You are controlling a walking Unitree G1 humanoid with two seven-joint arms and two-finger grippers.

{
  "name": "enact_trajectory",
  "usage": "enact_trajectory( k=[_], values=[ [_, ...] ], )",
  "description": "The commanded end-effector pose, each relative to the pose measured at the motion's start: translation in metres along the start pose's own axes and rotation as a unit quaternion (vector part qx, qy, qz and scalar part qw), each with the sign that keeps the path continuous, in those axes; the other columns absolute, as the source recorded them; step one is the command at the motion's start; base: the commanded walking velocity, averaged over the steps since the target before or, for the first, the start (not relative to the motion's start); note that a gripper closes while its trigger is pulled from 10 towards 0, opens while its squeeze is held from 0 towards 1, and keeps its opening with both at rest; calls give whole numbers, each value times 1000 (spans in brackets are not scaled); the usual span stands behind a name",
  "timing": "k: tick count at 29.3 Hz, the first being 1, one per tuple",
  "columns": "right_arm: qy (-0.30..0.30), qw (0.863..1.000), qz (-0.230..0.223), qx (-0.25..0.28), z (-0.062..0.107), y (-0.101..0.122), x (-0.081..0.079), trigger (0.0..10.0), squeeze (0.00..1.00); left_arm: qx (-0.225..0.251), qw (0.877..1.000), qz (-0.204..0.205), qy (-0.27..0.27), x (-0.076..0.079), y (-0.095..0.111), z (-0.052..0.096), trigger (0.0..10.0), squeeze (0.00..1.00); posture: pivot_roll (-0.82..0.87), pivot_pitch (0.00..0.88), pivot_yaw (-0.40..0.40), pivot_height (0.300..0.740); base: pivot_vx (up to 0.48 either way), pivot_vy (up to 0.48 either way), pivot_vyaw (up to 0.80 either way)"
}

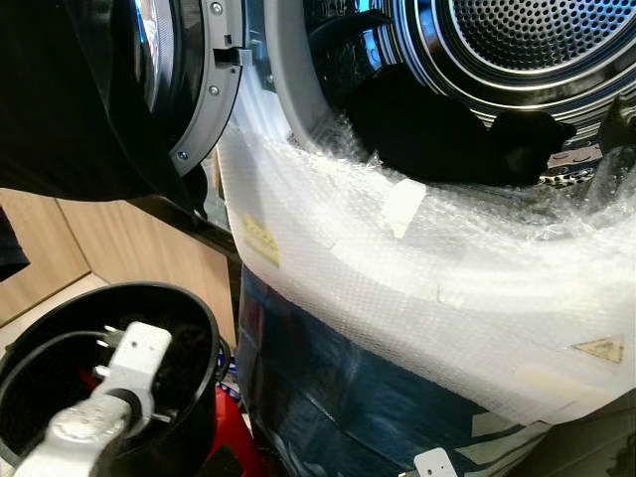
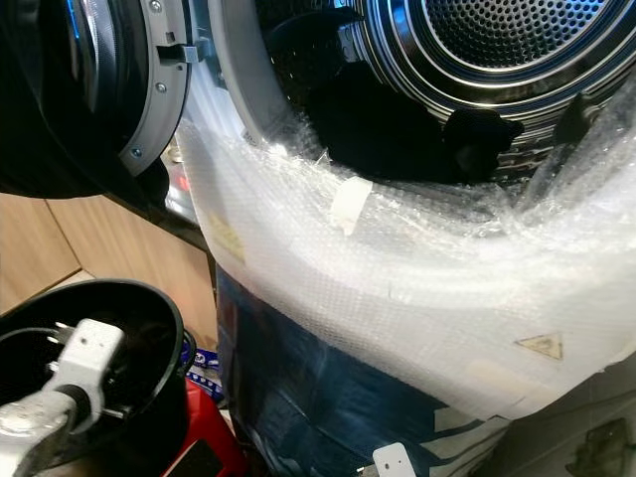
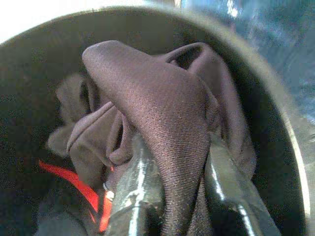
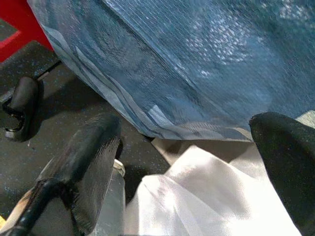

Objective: Clothes washing

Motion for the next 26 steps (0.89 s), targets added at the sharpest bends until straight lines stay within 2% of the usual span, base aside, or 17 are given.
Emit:
enact_trajectory(
  k=[1, 3, 4, 5, 7, 11, 13, 14, 16, 18, 19, 20, 21, 26],
  values=[
    [1, 1000, 1, -2, 0, 0, 0, 10000, 0, 32, 999, 3, -15, -6, 18, 9, 0, 0, 229, 18, -54, 740, 0, 0, 0],
    [3, 1000, 3, -4, 0, -1, -1, 10000, 0, 53, 998, -13, -16, -13, 33, 14, 0, 0, 242, 21, -58, 740, 0, 0, 0],
    [6, 1000, 5, -5, 0, -1, -3, 10000, 0, 88, 995, -38, -21, -20, 58, 22, 0, 0, 244, 24, -58, 740, 0, 0, 0],
    [7, 1000, 5, -5, 0, -1, -3, 10000, 0, 111, 992, -48, -23, -23, 73, 25, 0, 0, 252, 30, -53, 740, 0, 0, 0],
    [8, 1000, 4, -4, 0, 0, -5, 10000, 0, 138, 989, -55, -27, -26, 91, 30, 0, 0, 253, 33, -48, 740, 0, 0, 0],
    [7, 1000, -8, -1, -1, 2, -7, 10000, 0, 206, 974, -65, -63, -18, 133, 32, 0, 0, 241, 38, -41, 740, 0, 0, 0],
    [6, 1000, -21, 3, -1, 5, -9, 10000, 0, 246, 957, -91, -122, 5, 161, 30, 0, 0, 225, 40, -36, 740, 0, 0, 0],
    [6, 1000, -21, 3, -1, 5, -9, 10000, 0, 246, 957, -91, -122, 5, 161, 30, 0, 0, 225, 40, -36, 740, 0, 0, 0],
    [6, 1000, -21, 5, -1, 6, -9, 10000, 0, 265, 946, -97, -161, 20, 172, 29, 0, 0, 211, 42, -29, 740, 0, 0, 0],
    [3, 1000, -26, 6, -1, 5, -8, 10000, 0, 278, 933, -94, -207, 44, 181, 24, 0, 0, 210, 45, -24, 740, 0, 0, 0],
    [-1, 1000, -31, 3, -1, 3, -7, 10000, 0, 294, 914, -86, -266, 71, 188, 26, 0, 0, 196, 46, -24, 740, 0, 0, 0],
    [-4, 999, -35, 1, 0, 0, -5, 10000, 0, 305, 898, -86, -304, 90, 193, 31, 0, 0, 183, 45, -21, 740, 0, 0, 0],
    [-4, 999, -35, 1, 0, 0, -5, 10000, 0, 305, 898, -86, -304, 90, 193, 31, 0, 0, 183, 45, -21, 740, 0, 0, 0],
    [-16, 999, -39, -6, 1, -8, 4, 10000, 0, 329, 861, -91, -377, 130, 206, 40, 0, 0, 178, 50, -23, 740, 0, 0, 0]
  ],
)
Point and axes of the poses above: a point about 5 cm out from each wrist's last joint towards the gripper, its own z axis pointing back from the gripper into the wrist, its own y axis along the axis of the wrist's last joint, x = y × z, the point moved 3 cm from there along -z, pointing out of the wrist towards the gripper, and after that the axes turned 15 degrees about -z, right-handed, at the moved point
